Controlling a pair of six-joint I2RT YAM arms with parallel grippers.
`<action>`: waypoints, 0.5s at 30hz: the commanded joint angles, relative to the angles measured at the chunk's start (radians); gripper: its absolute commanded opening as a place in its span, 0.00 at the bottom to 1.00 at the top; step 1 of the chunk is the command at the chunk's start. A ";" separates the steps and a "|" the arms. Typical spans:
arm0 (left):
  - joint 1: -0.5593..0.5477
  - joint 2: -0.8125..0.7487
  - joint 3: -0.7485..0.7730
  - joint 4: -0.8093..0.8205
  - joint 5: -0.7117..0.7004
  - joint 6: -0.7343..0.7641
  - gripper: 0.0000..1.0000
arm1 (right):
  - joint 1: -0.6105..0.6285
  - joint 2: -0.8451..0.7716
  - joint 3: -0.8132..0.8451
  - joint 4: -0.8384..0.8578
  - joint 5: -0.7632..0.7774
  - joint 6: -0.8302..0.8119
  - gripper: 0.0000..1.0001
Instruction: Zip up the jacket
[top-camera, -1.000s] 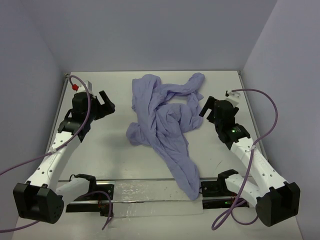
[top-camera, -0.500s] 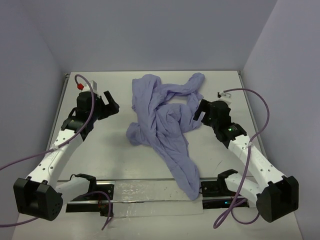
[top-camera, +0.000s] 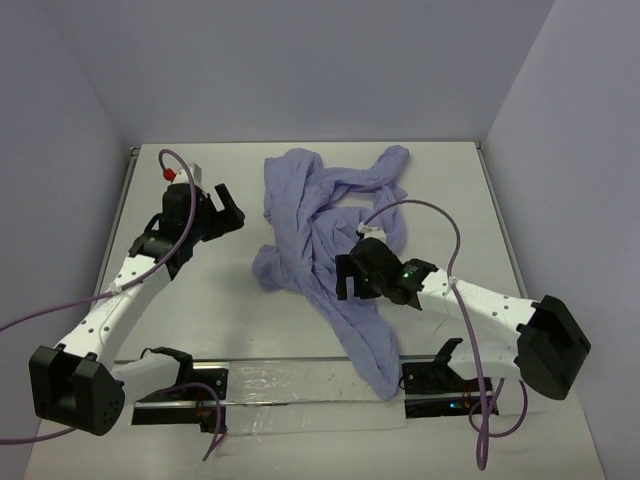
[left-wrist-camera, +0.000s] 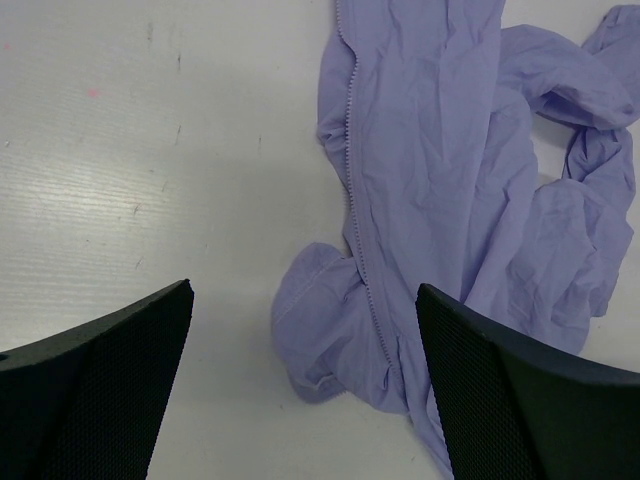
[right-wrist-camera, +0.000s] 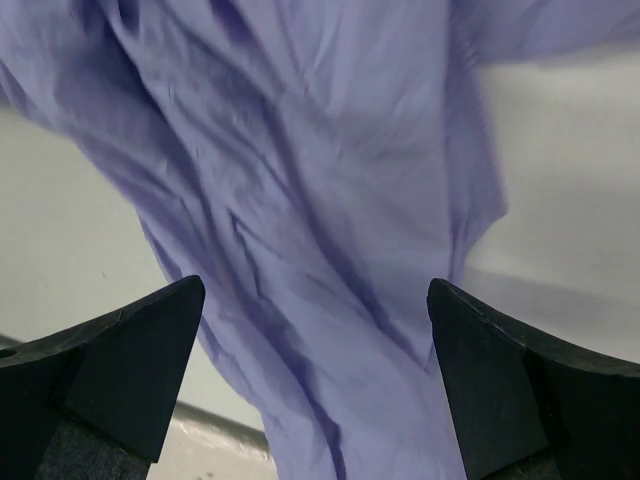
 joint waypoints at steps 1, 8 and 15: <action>-0.008 -0.004 0.055 0.012 -0.017 -0.007 0.99 | 0.086 0.055 -0.015 -0.002 -0.031 0.051 1.00; -0.017 -0.015 0.059 0.000 -0.030 -0.016 0.99 | 0.146 0.194 -0.023 0.088 -0.075 0.084 0.67; -0.025 -0.037 0.082 -0.033 -0.058 -0.014 0.99 | 0.152 0.116 0.041 0.003 0.054 0.068 0.00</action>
